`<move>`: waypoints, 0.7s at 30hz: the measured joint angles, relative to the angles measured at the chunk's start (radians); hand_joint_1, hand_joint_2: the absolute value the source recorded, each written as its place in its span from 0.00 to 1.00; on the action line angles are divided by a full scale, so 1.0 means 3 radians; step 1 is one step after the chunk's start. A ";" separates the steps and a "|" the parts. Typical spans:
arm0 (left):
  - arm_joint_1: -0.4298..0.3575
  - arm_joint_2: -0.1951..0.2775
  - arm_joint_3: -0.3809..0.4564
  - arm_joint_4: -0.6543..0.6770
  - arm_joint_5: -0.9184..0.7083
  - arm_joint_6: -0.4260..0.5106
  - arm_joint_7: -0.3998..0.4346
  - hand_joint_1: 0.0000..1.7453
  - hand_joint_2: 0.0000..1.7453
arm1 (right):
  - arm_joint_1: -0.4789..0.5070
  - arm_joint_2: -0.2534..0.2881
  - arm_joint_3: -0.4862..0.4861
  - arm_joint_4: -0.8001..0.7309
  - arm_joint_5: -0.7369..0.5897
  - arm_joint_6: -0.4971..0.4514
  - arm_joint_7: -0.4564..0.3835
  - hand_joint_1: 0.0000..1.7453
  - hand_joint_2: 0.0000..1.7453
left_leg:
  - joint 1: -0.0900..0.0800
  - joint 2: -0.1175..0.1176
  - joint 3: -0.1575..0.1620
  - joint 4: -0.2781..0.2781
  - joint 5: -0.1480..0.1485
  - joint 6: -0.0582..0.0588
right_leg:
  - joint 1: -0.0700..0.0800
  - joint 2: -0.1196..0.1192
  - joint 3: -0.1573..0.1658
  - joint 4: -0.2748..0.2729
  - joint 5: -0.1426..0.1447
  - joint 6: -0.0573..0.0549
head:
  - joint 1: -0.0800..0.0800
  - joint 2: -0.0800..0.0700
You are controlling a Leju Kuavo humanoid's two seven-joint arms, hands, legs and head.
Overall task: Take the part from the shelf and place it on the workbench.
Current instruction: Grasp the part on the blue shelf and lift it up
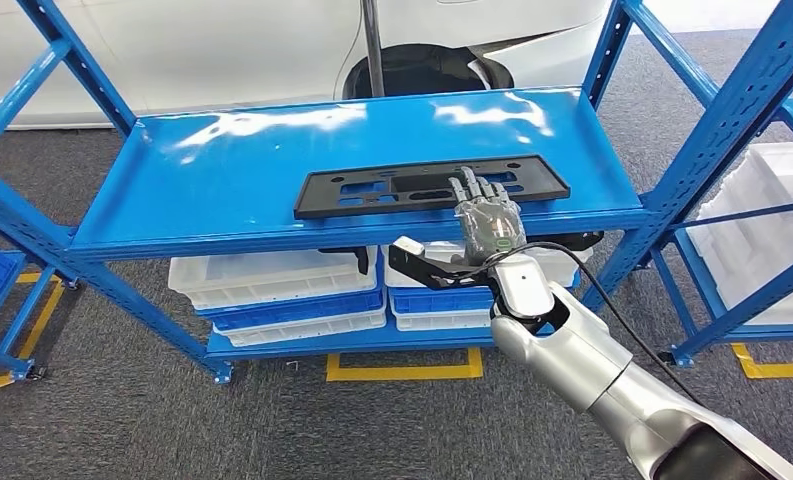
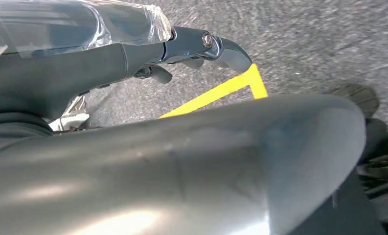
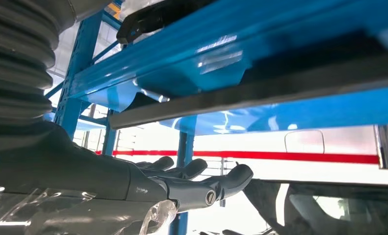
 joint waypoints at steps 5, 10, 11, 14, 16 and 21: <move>0.0015 0.0000 -0.0003 0.0000 -0.0001 0.0003 0.0001 0.00 0.00 | 0.0015 0.0003 0.0000 -0.0010 -0.0001 0.0010 -0.0002 0.00 1.00 | -0.0079 -0.0041 -0.0447 0.0507 0.0051 0.0102 | 0.0076 0.0072 0.0064 -0.0001 -0.0052 -0.0064 | -0.0008 0.0000; 0.0009 0.0012 -0.0005 0.0014 -0.0003 0.0009 0.0002 0.00 0.00 | 0.0013 0.0010 0.0000 -0.0016 -0.0001 0.0010 -0.0008 0.00 1.00 | -0.0195 -0.0095 -0.0166 -0.0298 0.0462 0.0305 | 0.0123 0.0117 0.0144 -0.0011 -0.0119 -0.0053 | 0.0000 0.0000; 0.0006 0.0009 -0.0005 0.0014 -0.0003 0.0009 0.0002 0.00 0.00 | 0.0015 0.0011 0.0000 -0.0019 -0.0001 0.0010 -0.0011 0.00 1.00 | -0.0194 -0.0095 -0.0153 -0.0328 0.0455 0.0301 | 0.0116 0.0121 0.0147 -0.0017 -0.0126 -0.0040 | -0.0002 0.0000; 0.0003 0.0001 -0.0005 0.0014 -0.0002 0.0010 0.0003 0.00 0.00 | 0.0013 0.0010 -0.0006 -0.0043 0.0002 0.0006 -0.0019 0.00 1.00 | -0.0157 -0.0088 -0.0086 -0.0414 0.0466 0.0282 | 0.0117 0.0080 0.0105 0.0107 -0.0218 0.0007 | 0.0002 0.0000; 0.0002 -0.0002 -0.0005 0.0014 -0.0003 0.0011 0.0003 0.00 0.00 | 0.0018 0.0009 -0.0006 -0.0056 0.0004 0.0004 -0.0030 0.00 1.00 | -0.0144 -0.0085 -0.0052 -0.0435 0.0456 0.0284 | 0.0108 0.0046 -0.0088 0.0483 -0.0383 0.0043 | 0.0010 0.0000; 0.0012 -0.0009 -0.0006 0.0014 -0.0003 0.0009 0.0003 0.00 0.00 | 0.0060 0.0011 0.0004 -0.0081 0.0032 0.0001 -0.0093 0.00 1.00 | -0.0100 -0.0090 0.0019 -0.0413 0.0376 0.0229 | 0.0038 0.0015 -0.0268 0.0572 -0.0177 0.0127 | 0.0011 0.0000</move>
